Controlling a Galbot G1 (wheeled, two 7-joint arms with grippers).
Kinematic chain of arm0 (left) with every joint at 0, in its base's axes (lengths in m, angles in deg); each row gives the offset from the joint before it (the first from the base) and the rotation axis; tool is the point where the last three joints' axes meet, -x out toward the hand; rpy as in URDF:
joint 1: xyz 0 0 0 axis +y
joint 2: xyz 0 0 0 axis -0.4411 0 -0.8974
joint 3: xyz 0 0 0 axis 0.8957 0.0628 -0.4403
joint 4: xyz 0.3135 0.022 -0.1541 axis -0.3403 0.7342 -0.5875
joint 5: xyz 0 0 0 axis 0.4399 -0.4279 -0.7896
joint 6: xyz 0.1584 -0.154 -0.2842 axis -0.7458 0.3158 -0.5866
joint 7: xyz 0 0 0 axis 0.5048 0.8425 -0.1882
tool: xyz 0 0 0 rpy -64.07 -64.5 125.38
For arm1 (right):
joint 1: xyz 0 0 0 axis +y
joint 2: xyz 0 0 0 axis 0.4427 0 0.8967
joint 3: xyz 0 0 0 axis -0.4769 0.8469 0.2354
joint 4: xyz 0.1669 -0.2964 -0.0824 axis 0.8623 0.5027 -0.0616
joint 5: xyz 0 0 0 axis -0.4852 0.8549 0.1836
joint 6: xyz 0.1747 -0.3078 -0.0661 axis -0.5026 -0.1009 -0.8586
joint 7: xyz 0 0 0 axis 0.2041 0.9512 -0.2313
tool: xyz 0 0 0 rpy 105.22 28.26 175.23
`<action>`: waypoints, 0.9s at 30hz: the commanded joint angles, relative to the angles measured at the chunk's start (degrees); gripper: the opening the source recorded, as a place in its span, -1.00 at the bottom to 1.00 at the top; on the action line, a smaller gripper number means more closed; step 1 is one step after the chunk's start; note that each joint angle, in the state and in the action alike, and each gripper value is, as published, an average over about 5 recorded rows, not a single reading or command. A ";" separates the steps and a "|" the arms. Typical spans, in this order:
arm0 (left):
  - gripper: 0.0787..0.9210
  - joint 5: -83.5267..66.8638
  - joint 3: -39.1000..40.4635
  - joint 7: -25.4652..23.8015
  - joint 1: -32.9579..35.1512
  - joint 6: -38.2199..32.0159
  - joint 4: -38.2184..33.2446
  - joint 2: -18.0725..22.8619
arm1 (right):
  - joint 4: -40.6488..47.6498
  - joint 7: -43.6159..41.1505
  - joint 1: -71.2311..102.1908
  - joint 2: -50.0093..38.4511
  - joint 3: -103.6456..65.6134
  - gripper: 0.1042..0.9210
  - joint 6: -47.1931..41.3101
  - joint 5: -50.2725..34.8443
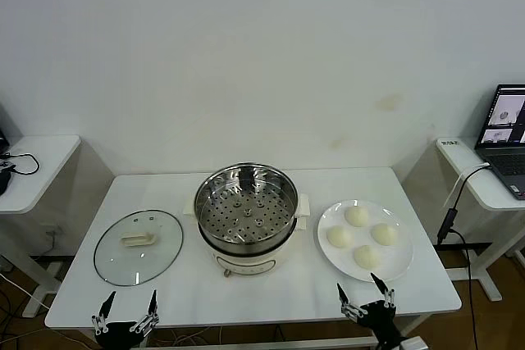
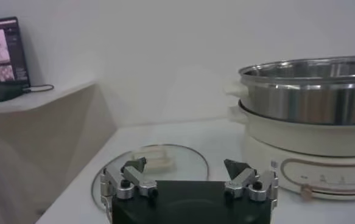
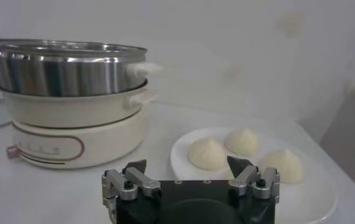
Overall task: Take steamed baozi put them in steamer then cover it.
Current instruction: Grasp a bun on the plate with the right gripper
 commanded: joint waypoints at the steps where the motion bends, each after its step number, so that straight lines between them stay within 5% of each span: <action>1: 0.77 3.40 -0.59 0.53 -0.04 2.66 -1.11 0.00 | -0.04 0.96 -2.14 -2.78 -0.44 0.76 -0.11 6.49; 12: 0.77 11.98 -2.32 -4.09 -1.86 8.26 -5.51 0.13 | 6.59 -0.08 -16.55 -18.58 -2.62 0.76 -8.80 20.27; 27: 0.77 12.90 -2.92 -4.50 -3.42 8.43 -5.63 0.13 | 29.66 -23.17 -55.27 -38.75 22.11 0.76 -10.26 23.99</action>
